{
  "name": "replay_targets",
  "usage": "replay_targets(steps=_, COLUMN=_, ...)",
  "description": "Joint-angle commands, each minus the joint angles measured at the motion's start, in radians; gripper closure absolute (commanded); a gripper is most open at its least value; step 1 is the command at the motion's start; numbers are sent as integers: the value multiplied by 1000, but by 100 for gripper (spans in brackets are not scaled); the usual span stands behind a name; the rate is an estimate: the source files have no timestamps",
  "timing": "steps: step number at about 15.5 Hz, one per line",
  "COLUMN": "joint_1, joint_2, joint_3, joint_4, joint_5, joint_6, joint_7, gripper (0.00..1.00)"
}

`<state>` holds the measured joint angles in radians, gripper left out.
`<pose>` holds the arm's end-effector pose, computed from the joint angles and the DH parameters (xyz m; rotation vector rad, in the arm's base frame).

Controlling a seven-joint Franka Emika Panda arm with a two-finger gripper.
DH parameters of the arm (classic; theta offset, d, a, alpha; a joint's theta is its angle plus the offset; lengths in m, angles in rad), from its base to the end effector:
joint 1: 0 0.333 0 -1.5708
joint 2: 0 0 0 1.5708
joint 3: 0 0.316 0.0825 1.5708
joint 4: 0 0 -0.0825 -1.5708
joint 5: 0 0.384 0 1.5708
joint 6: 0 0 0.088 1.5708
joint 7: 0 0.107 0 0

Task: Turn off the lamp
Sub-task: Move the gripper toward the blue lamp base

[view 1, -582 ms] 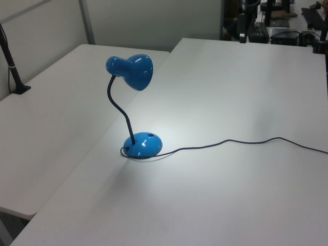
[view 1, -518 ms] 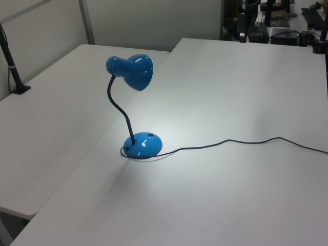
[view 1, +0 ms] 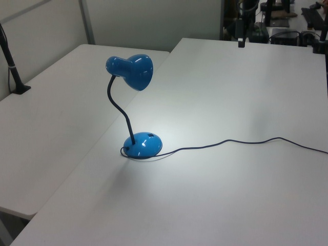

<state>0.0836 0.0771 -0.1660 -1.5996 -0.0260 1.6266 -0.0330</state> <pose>0.5775 -0.0470 0.5725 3.1040 -0.0732 -0.0795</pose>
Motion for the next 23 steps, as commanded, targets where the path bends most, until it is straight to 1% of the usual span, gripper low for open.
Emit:
replay_targets(steps=1, joint_1=10, joint_2=4, joint_3=-3, joint_4=17, joint_5=-2, joint_6=-24, joint_7=1, gripper=0)
replay_targets(steps=3, joint_1=13, joint_2=15, joint_3=0, joint_4=17, joint_5=-2, joint_6=-19, joint_7=-4, gripper=13)
replay_targets(steps=4, joint_1=13, joint_2=22, joint_3=3, joint_4=18, joint_5=1, joint_6=-13, joint_7=-24, gripper=43)
replay_targets(steps=5, joint_1=13, joint_2=41, joint_3=3, joint_4=21, joint_5=41, joint_6=-13, joint_7=-121, gripper=94)
replay_targets(steps=6, joint_1=13, joint_2=42, joint_3=0, joint_4=23, joint_5=93, joint_6=-11, joint_7=-205, gripper=100)
replay_targets(steps=8, joint_1=16, joint_2=58, joint_3=0, joint_4=23, joint_5=130, joint_6=13, joint_7=-385, gripper=100)
replay_targets(steps=9, joint_1=36, joint_2=68, joint_3=3, joint_4=23, joint_5=135, joint_6=44, joint_7=-439, gripper=100)
replay_targets(steps=10, joint_1=69, joint_2=79, joint_3=0, joint_4=21, joint_5=136, joint_6=76, joint_7=-459, gripper=100)
replay_targets(steps=11, joint_1=85, joint_2=96, joint_3=-3, joint_4=21, joint_5=141, joint_6=113, joint_7=-467, gripper=100)
replay_targets(steps=13, joint_1=102, joint_2=154, joint_3=-3, joint_4=27, joint_5=199, joint_6=200, joint_7=-514, gripper=100)
replay_targets(steps=15, joint_1=131, joint_2=213, joint_3=-4, joint_4=64, joint_5=254, joint_6=260, joint_7=-574, gripper=100)
replay_targets(steps=17, joint_1=143, joint_2=259, joint_3=-4, joint_4=87, joint_5=305, joint_6=286, joint_7=-594, gripper=100)
replay_targets(steps=18, joint_1=162, joint_2=289, joint_3=-4, joint_4=110, joint_5=332, joint_6=323, joint_7=-594, gripper=100)
replay_targets(steps=19, joint_1=179, joint_2=321, joint_3=-4, joint_4=125, joint_5=345, joint_6=364, joint_7=-594, gripper=100)
replay_targets(steps=23, joint_1=245, joint_2=438, joint_3=-3, joint_4=173, joint_5=348, joint_6=544, joint_7=-587, gripper=100)
